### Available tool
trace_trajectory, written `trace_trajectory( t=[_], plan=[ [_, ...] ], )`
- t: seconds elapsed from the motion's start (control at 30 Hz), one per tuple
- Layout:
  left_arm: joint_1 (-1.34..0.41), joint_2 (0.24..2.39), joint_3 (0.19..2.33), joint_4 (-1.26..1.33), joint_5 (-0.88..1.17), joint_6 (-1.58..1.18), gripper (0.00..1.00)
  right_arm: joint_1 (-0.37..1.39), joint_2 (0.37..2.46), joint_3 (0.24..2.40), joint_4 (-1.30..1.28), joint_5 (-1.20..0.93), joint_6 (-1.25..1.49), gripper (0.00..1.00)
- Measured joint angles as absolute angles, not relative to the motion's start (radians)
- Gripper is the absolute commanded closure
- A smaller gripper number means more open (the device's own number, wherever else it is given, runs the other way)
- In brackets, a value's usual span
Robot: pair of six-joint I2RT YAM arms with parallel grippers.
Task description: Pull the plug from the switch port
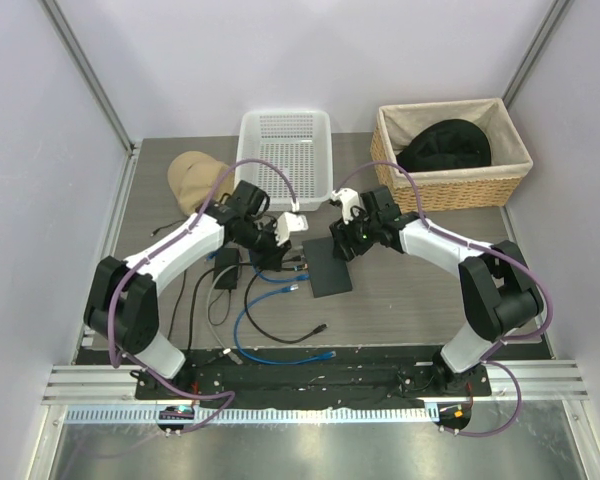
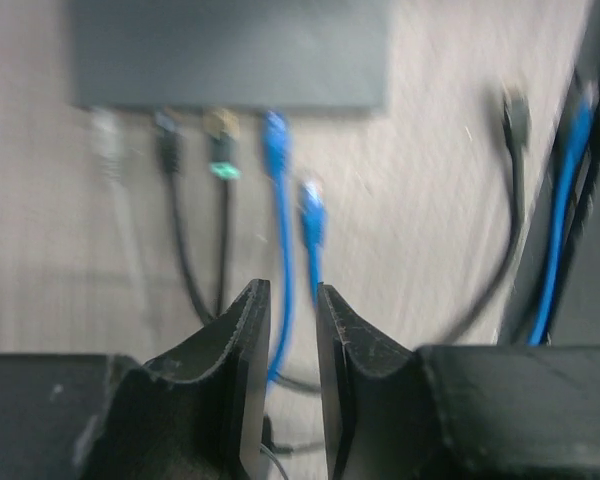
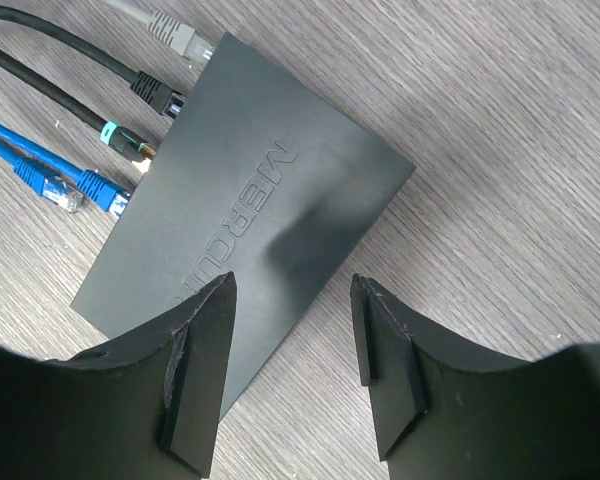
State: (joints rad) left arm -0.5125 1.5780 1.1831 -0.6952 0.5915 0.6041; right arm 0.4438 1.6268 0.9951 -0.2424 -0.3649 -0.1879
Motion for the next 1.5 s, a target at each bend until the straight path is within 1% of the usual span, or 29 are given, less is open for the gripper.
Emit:
trace_trajectory(
  t=[0.2,0.33,0.43,0.47,0.5,0.53,0.67,0.8,0.9,1.07,1.23,1.33,1.5],
  plan=[
    [-0.507,1.552,1.171,-0.944,0.53,0.833,0.73,0.444,1.627,0.995,-0.252,-0.363,-0.209,0.42],
    [-0.471,1.409,1.084,-1.06,0.49,0.947,0.73,0.444,1.627,0.995,-0.255,-0.361,-0.214,0.42],
    [-0.469,1.332,1.031,-1.13,0.478,0.965,0.73,0.444,1.627,0.995,-0.254,-0.361,-0.212,0.41],
    [-0.471,1.331,1.023,-1.147,0.476,0.953,0.72,0.444,1.627,0.995,-0.254,-0.361,-0.212,0.42],
    [-0.472,1.338,1.019,-1.156,0.471,0.942,0.66,0.444,1.627,0.995,-0.255,-0.361,-0.212,0.41],
    [-0.473,1.351,1.016,-1.161,0.464,0.916,0.64,0.444,1.627,0.995,-0.255,-0.361,-0.212,0.42],
    [-0.473,1.39,1.012,-1.129,0.388,0.733,0.57,0.444,1.627,0.995,-0.255,-0.36,-0.215,0.41],
    [-0.473,1.431,1.011,-1.097,0.309,0.525,0.54,0.444,1.627,0.997,-0.255,-0.36,-0.216,0.41],
    [-0.479,1.439,0.996,-1.062,0.265,0.446,0.51,0.444,1.627,0.997,-0.257,-0.357,-0.216,0.41],
    [-0.543,1.456,0.975,-1.003,0.209,0.348,0.51,0.444,1.628,1.011,-0.278,-0.35,-0.225,0.41],
    [-0.613,1.575,0.976,-0.937,0.131,0.268,0.52,0.444,1.643,1.026,-0.281,-0.35,-0.226,0.41],
    [-0.627,1.639,0.975,-0.915,0.067,0.235,0.52,0.444,1.665,1.034,-0.287,-0.35,-0.226,0.41],
    [-0.63,1.664,0.972,-0.891,0.004,0.213,0.55,0.444,1.693,1.047,-0.289,-0.343,-0.231,0.41]
  ],
)
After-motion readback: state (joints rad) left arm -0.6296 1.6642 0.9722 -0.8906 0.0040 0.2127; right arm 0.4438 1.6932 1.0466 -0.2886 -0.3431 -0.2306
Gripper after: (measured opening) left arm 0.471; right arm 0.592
